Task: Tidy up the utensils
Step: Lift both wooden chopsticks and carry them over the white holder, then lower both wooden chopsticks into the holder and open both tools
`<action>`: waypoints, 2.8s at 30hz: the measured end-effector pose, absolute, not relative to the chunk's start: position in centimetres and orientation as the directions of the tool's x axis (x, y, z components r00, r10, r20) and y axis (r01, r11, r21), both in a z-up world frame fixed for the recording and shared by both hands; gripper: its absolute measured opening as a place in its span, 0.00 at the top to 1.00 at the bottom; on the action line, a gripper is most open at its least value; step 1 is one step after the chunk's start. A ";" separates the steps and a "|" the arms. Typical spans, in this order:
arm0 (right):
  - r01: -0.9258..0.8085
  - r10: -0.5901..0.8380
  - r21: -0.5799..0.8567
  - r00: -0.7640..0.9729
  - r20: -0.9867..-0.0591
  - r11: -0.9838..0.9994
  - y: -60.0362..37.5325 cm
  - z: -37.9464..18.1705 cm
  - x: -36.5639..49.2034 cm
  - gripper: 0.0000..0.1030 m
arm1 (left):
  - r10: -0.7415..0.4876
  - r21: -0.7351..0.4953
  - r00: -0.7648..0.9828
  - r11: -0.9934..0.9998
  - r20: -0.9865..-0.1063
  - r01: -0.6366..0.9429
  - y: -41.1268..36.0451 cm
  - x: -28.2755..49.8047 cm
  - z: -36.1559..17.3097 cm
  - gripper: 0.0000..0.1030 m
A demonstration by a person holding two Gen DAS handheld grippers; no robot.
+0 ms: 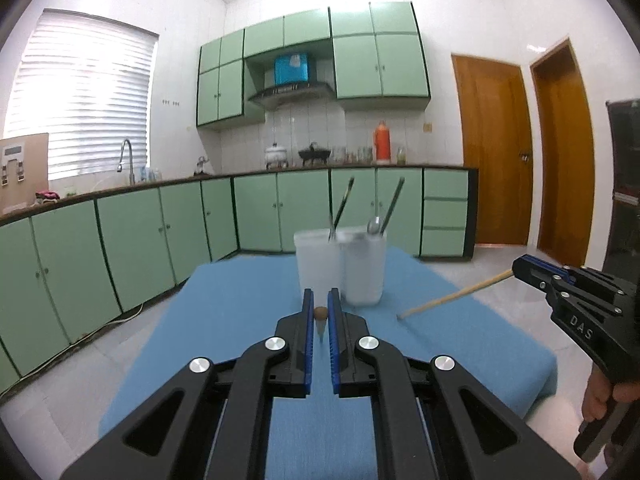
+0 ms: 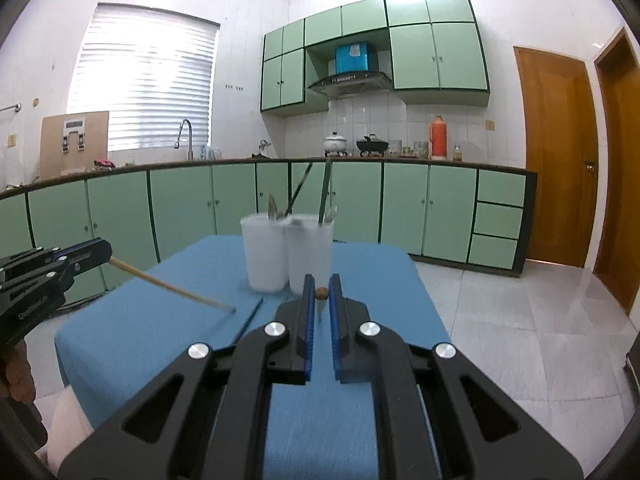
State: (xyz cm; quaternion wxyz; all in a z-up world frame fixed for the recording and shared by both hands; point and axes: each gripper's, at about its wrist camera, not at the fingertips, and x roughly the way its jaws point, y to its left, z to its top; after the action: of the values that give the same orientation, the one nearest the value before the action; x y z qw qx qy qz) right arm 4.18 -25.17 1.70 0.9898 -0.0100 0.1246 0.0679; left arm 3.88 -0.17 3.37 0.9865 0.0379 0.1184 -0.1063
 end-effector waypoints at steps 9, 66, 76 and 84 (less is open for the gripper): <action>-0.228 0.240 0.076 0.925 -0.295 0.971 -26.6 8.0 8.0 0.94 | -0.270 0.026 0.943 0.960 -0.194 0.280 0.3 6.1 8.5 0.93; -0.258 0.278 0.104 0.904 -0.324 0.961 -23.4 11.8 30.3 0.94 | -0.236 -0.041 0.943 0.972 -0.234 0.233 -0.6 30.7 11.3 0.94; -0.227 0.252 0.110 0.884 -0.394 0.968 -23.4 9.5 31.2 0.92 | -0.230 -0.049 0.926 0.973 -0.298 0.226 -0.3 31.7 9.3 0.93; -0.168 0.213 0.153 0.908 -0.361 0.974 -26.0 10.1 29.8 0.60 | -0.222 -0.082 0.935 0.975 -0.276 0.208 1.1 30.5 10.2 0.52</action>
State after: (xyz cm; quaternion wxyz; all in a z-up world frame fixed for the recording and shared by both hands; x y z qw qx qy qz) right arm 29.79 -25.97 10.14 0.9749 0.0592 0.1912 0.0977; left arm 30.55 1.13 10.16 0.9833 -0.0256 0.1433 -0.1094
